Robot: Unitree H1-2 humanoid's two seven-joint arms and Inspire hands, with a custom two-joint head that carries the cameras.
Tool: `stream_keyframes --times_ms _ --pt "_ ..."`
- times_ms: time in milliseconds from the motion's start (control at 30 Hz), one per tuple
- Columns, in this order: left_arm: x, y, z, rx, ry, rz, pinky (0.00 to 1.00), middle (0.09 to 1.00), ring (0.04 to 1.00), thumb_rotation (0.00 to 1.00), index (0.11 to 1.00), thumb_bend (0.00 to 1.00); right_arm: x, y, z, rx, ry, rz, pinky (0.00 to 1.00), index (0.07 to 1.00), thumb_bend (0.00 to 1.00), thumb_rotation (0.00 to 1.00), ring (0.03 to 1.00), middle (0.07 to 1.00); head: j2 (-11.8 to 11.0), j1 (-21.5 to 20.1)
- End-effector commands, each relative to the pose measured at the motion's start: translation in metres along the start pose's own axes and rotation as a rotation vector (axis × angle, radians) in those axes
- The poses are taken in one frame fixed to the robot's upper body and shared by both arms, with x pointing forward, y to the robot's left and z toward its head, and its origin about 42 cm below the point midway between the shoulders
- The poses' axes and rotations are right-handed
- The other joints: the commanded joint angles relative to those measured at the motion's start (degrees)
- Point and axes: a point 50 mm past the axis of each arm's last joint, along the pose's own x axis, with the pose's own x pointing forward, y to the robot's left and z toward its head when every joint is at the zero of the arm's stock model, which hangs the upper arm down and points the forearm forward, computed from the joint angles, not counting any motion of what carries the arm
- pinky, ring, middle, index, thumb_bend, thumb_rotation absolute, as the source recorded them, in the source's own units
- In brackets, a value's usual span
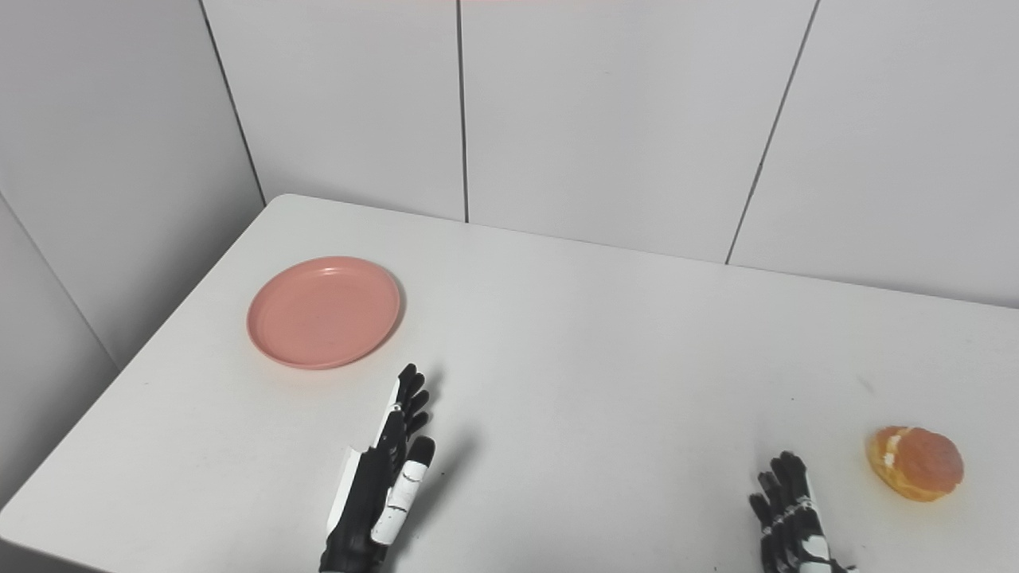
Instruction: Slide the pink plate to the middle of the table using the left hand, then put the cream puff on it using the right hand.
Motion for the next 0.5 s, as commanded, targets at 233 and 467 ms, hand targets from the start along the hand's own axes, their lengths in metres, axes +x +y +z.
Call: stream_keyframes --times_ms 233,467 --pt "-0.0134 -0.0303 -0.0157 -0.033 0.084 -0.071 0.97 1.0 0.993 0.95 0.99 0.63 -0.0077 -0.0109 -0.0175 -0.009 0.067 -0.026 1.0 0.972 0.84 1.0 1.0 1.0 -1.5 0.3" --pt "-0.0125 -0.0302 -0.0177 -0.036 0.079 -0.072 0.97 1.0 0.994 0.94 0.991 0.64 -0.007 -0.0112 -0.0186 -0.005 0.067 -0.027 1.0 0.955 0.86 1.0 1.0 1.0 -1.3 0.1"
